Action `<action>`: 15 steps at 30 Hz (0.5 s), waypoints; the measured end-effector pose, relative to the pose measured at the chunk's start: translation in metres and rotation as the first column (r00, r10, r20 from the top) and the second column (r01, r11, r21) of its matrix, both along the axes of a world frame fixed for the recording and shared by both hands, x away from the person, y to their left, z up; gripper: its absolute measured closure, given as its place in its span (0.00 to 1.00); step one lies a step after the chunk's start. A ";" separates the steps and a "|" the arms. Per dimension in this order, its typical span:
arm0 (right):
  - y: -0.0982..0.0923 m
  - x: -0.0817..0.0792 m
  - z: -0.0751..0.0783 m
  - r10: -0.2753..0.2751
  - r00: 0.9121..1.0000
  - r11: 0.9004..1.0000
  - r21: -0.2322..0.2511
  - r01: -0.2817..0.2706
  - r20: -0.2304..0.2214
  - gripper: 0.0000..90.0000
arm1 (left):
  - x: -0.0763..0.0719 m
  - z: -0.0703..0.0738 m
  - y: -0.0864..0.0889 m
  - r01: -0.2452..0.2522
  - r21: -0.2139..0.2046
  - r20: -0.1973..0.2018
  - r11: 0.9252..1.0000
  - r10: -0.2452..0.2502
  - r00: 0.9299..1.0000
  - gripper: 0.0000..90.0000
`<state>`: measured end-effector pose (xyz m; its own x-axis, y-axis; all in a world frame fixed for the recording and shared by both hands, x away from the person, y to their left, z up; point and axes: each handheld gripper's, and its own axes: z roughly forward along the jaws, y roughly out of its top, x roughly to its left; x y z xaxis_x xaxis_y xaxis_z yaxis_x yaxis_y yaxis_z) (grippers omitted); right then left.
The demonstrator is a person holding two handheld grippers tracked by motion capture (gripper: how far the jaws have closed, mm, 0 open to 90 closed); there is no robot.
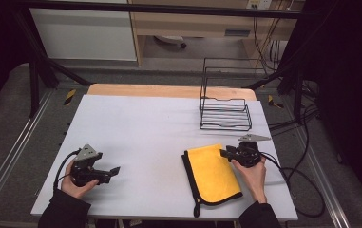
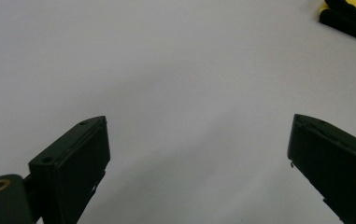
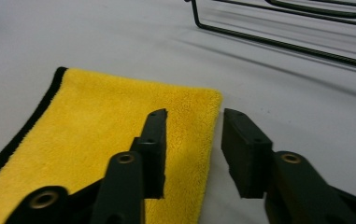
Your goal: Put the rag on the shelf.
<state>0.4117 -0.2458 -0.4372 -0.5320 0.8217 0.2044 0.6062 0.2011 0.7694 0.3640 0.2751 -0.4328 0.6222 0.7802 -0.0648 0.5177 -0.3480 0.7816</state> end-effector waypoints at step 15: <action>-0.008 -0.010 0.006 0.055 0.998 0.998 0.020 -0.056 0.041 0.09 | 0.017 0.019 -0.071 0.067 -0.024 -0.005 0.997 -0.067 0.998 0.03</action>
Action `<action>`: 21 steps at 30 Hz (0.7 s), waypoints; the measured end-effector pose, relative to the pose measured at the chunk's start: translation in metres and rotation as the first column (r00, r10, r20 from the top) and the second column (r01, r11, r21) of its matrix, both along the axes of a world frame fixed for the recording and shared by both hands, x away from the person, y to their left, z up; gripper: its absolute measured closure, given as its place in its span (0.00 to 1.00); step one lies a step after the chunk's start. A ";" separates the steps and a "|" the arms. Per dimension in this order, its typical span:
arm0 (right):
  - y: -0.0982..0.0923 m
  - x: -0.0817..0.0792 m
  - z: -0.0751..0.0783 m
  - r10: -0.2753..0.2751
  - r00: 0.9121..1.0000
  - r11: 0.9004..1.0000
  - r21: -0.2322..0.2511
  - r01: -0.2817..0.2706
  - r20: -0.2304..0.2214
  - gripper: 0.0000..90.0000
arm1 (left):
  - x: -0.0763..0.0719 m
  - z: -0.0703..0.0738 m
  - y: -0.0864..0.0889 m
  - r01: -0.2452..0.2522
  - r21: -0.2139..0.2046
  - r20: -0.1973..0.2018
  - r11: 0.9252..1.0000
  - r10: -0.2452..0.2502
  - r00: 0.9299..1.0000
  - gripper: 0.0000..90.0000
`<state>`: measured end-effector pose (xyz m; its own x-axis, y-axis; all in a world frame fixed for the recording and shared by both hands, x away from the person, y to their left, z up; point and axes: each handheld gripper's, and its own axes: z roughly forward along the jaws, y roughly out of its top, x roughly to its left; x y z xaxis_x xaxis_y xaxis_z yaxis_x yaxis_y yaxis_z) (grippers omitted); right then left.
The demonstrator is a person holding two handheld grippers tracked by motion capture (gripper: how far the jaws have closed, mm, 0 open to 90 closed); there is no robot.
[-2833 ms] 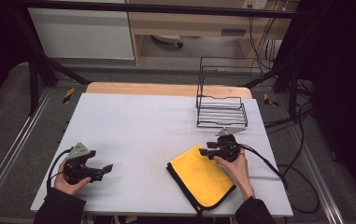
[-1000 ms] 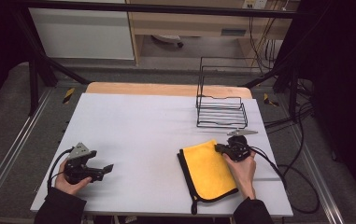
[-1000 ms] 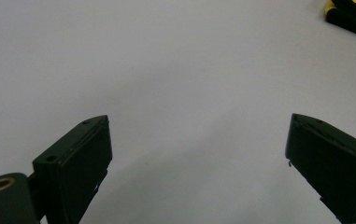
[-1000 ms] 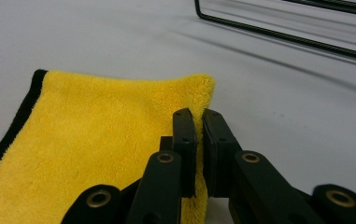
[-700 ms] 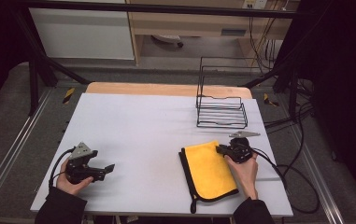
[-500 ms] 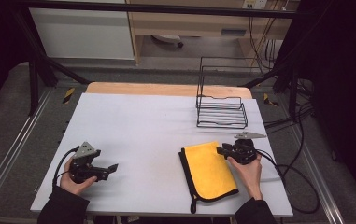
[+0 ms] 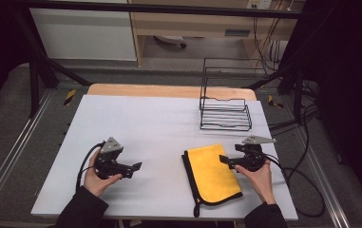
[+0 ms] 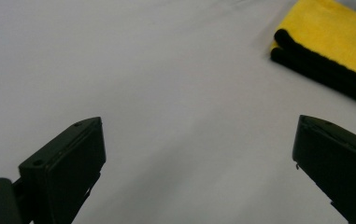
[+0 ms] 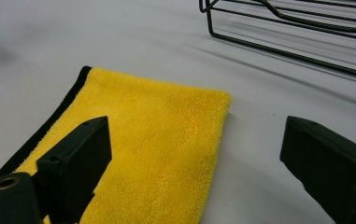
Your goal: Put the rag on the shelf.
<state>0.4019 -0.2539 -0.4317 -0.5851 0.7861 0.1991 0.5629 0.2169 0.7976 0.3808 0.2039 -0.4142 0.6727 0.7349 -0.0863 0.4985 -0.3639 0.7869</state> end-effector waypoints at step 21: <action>-0.006 -0.014 -0.006 0.004 1.000 0.999 -0.042 -0.005 -0.004 0.06 | 0.037 0.002 -0.123 0.048 -0.007 -0.038 0.999 -0.048 0.998 0.33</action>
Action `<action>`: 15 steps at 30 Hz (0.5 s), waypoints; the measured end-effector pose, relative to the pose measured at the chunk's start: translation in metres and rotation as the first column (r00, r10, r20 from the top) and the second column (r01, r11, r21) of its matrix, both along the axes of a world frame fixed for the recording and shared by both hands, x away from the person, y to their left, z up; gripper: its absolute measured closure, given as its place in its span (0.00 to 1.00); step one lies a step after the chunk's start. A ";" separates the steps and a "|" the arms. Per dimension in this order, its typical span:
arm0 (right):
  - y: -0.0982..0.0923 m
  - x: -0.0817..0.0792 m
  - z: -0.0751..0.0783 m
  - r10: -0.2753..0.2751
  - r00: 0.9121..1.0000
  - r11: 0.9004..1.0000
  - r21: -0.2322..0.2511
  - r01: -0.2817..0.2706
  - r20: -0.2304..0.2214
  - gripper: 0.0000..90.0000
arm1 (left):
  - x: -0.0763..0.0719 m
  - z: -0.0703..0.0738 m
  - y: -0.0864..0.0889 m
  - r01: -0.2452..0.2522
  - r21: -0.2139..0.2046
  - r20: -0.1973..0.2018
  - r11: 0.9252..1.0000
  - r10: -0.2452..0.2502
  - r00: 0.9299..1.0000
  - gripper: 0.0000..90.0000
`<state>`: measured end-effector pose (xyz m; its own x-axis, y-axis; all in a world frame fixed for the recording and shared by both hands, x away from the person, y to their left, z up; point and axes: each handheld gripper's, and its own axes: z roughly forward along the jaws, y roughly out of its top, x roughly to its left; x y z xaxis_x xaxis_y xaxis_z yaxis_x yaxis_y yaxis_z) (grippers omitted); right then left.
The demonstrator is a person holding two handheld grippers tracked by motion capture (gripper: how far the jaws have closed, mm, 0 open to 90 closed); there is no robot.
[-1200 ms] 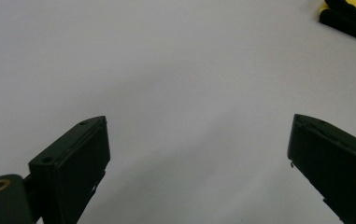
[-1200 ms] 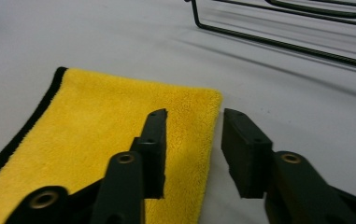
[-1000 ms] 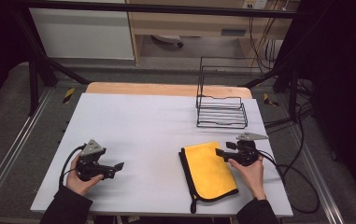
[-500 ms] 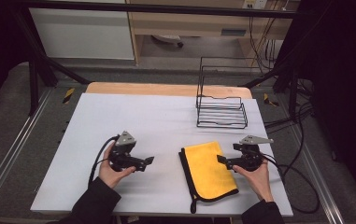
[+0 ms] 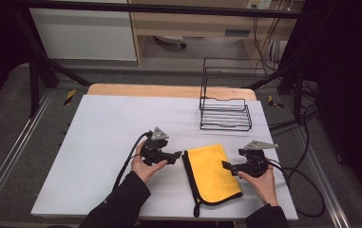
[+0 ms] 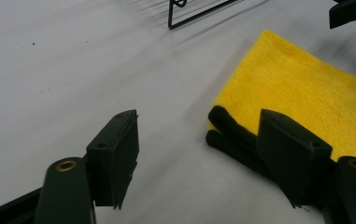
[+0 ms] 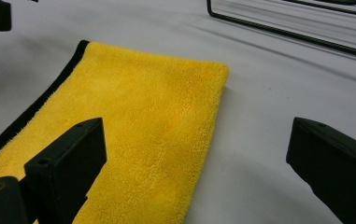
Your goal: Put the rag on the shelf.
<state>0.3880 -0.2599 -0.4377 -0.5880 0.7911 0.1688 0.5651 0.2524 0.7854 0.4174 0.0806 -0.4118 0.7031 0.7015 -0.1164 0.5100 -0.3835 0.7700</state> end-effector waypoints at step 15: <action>0.001 -0.001 -0.001 0.011 1.000 1.000 -0.006 -0.011 -0.006 0.07 | 0.015 -0.024 -0.040 0.011 0.032 -0.056 0.999 -0.009 0.998 0.70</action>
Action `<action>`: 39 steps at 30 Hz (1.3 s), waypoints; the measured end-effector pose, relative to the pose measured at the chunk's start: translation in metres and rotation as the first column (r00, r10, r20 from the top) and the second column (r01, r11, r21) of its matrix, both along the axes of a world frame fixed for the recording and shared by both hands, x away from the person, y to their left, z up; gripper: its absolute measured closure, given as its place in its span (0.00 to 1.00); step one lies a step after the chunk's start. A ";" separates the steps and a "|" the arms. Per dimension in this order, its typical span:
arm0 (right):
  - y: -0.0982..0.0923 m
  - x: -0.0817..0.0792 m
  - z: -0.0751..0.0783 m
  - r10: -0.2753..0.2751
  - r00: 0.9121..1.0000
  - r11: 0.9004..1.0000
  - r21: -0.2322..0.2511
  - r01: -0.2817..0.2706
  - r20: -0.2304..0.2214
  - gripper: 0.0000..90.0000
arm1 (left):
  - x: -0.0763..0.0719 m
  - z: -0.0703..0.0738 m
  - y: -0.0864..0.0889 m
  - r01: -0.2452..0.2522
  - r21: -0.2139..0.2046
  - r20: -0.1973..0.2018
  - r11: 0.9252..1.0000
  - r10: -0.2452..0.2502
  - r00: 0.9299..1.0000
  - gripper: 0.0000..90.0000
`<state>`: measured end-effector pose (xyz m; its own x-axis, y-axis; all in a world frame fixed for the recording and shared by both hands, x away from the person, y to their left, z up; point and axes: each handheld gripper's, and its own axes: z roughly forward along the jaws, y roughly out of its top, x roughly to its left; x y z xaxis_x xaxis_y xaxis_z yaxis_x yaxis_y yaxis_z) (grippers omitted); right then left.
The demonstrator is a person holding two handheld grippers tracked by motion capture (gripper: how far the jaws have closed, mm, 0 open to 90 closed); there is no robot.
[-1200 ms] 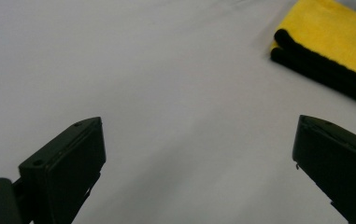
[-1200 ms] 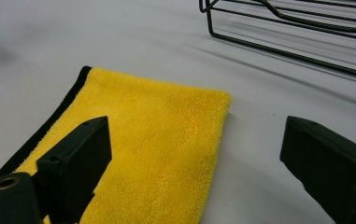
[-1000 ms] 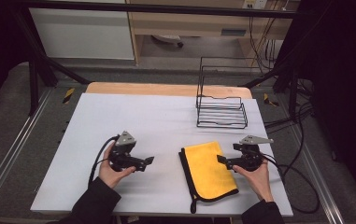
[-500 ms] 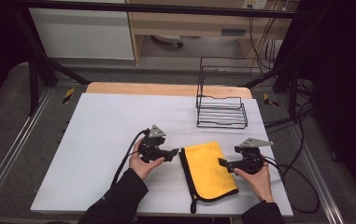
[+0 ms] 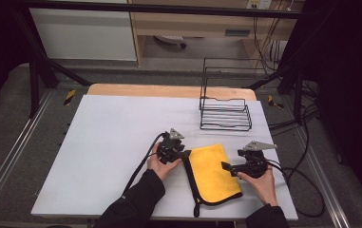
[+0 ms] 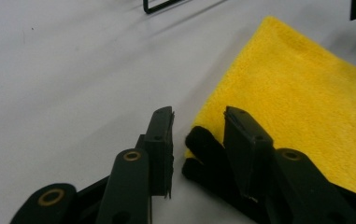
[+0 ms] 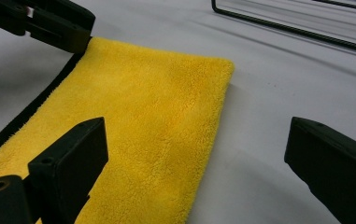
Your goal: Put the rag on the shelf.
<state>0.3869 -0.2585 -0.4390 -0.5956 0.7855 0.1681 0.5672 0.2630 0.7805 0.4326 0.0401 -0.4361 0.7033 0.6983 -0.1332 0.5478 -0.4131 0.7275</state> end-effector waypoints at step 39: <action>0.008 0.024 -0.005 0.002 1.000 1.000 -0.020 -0.002 -0.008 0.18 | -0.008 -0.012 0.003 -0.072 -0.013 -0.074 0.997 0.070 0.995 0.68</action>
